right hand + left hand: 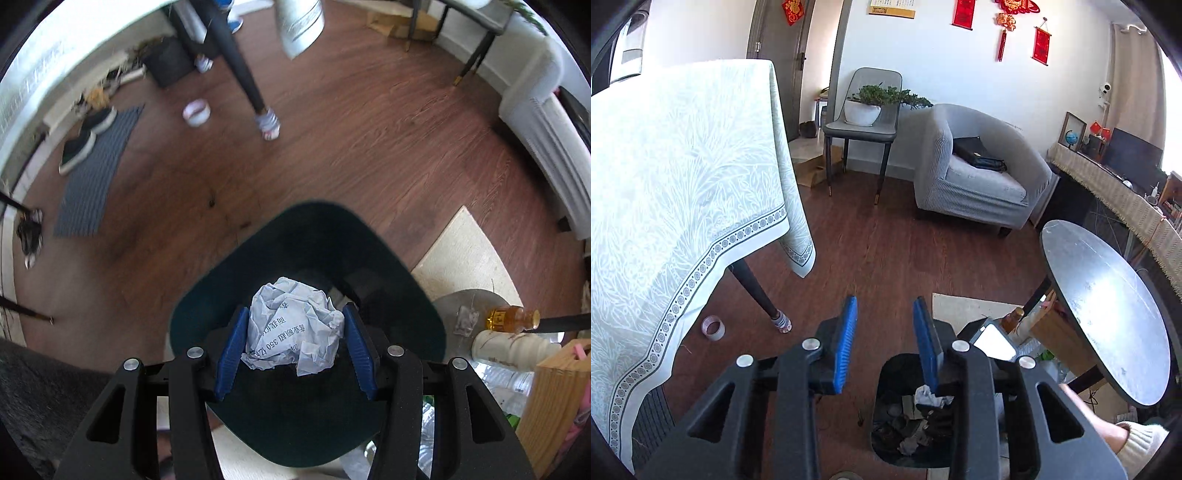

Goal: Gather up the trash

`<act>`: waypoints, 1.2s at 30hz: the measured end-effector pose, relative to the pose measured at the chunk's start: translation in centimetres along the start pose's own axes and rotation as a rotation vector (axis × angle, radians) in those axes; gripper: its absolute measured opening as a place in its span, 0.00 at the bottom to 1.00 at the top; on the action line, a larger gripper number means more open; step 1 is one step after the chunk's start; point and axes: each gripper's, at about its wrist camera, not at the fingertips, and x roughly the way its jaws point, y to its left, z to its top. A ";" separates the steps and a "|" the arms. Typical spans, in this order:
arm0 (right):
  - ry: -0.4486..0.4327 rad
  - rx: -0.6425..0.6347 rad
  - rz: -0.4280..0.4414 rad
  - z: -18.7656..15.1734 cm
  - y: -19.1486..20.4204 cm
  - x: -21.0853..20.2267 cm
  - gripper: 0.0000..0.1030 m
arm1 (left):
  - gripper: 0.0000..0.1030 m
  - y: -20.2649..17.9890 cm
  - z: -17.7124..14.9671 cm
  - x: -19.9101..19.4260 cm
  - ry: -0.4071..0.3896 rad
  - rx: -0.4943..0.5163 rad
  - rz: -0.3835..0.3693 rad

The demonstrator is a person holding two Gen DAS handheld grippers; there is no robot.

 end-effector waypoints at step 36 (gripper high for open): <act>-0.364 0.065 -0.058 -5.0 -0.8 -12.3 0.44 | 0.32 -3.9 0.2 -2.2 -0.067 -0.004 -0.003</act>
